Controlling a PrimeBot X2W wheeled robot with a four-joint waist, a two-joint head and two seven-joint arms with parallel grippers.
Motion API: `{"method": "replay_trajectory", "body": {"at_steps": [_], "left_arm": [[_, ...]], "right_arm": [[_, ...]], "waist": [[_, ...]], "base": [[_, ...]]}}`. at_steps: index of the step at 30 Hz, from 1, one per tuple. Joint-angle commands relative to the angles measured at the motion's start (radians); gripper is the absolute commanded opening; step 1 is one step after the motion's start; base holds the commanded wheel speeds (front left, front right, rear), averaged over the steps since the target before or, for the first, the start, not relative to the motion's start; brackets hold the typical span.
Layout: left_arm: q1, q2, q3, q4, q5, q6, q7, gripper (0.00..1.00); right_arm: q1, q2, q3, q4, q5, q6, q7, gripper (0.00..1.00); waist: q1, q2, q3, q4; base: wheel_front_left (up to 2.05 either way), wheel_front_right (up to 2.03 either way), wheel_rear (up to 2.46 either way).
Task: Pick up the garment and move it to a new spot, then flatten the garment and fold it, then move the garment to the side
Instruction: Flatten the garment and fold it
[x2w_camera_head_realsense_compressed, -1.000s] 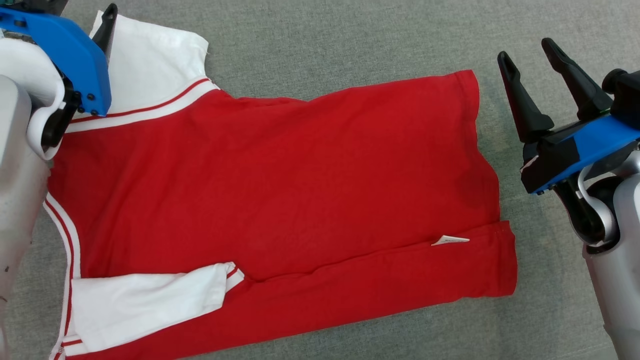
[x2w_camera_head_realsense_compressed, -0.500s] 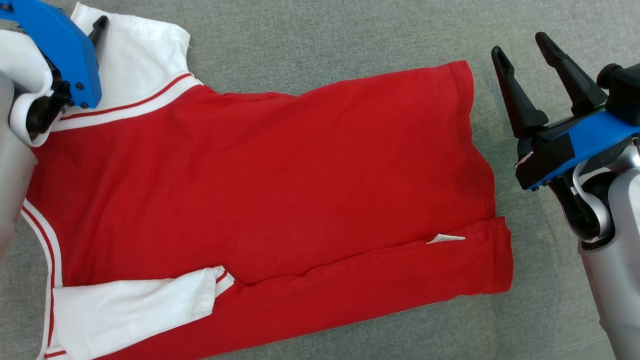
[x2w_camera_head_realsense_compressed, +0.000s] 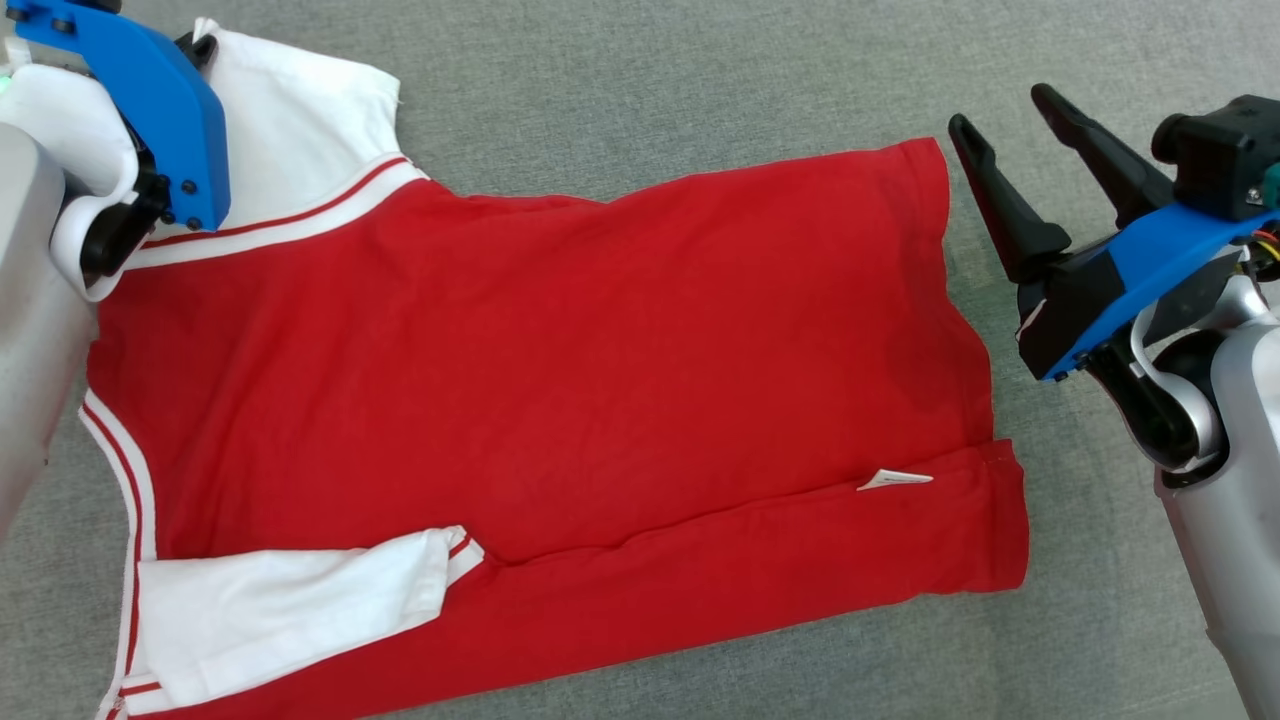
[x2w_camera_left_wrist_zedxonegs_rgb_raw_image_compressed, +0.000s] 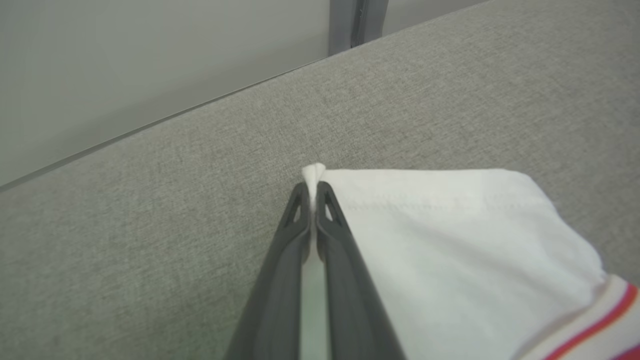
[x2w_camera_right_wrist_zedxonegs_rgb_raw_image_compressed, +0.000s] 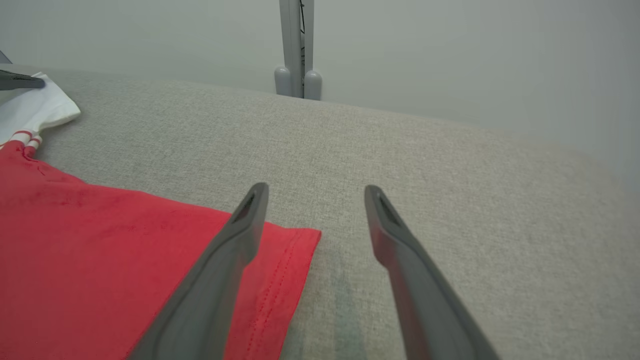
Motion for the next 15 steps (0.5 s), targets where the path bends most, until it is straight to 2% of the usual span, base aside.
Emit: {"method": "replay_trajectory", "body": {"at_steps": [1,7,15], "left_arm": [[-0.016,-0.003,-0.017,-0.005,-0.01,-0.001,-0.013,0.0],[-0.039,-0.013,-0.053,-0.016,-0.027,-0.001,-0.045,0.0],[-0.064,-0.029,-0.091,-0.02,-0.045,-0.001,-0.08,0.0]], "right_arm": [[-0.016,-0.014,0.01,0.008,0.014,0.0,0.03,1.0],[-0.043,-0.019,0.03,0.058,0.04,0.0,0.126,1.0],[-0.087,-0.02,0.067,0.153,0.038,0.0,0.172,1.0]], "waist": [[0.0001,0.0,-0.004,0.008],[0.0001,0.0,0.0,0.034],[0.0001,0.0,0.009,0.061]], "base": [[0.0,0.0,0.0],[0.0,0.0,0.0],[0.0,0.0,0.0]]}}
